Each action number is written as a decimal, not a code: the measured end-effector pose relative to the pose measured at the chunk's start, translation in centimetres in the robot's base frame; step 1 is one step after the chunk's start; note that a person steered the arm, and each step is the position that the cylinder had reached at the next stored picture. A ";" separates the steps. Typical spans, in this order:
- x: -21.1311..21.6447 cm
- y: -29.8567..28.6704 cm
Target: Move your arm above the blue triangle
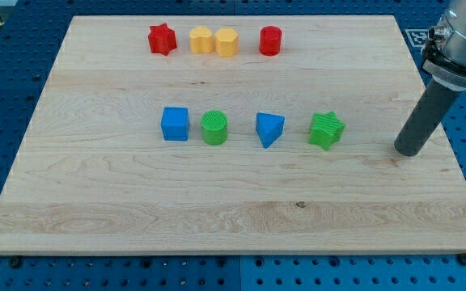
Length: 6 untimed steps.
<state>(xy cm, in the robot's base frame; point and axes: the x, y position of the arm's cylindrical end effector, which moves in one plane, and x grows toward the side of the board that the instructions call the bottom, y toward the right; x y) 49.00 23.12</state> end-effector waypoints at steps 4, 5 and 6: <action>-4.8 0.4; -8.0 -2.7; -8.0 -9.6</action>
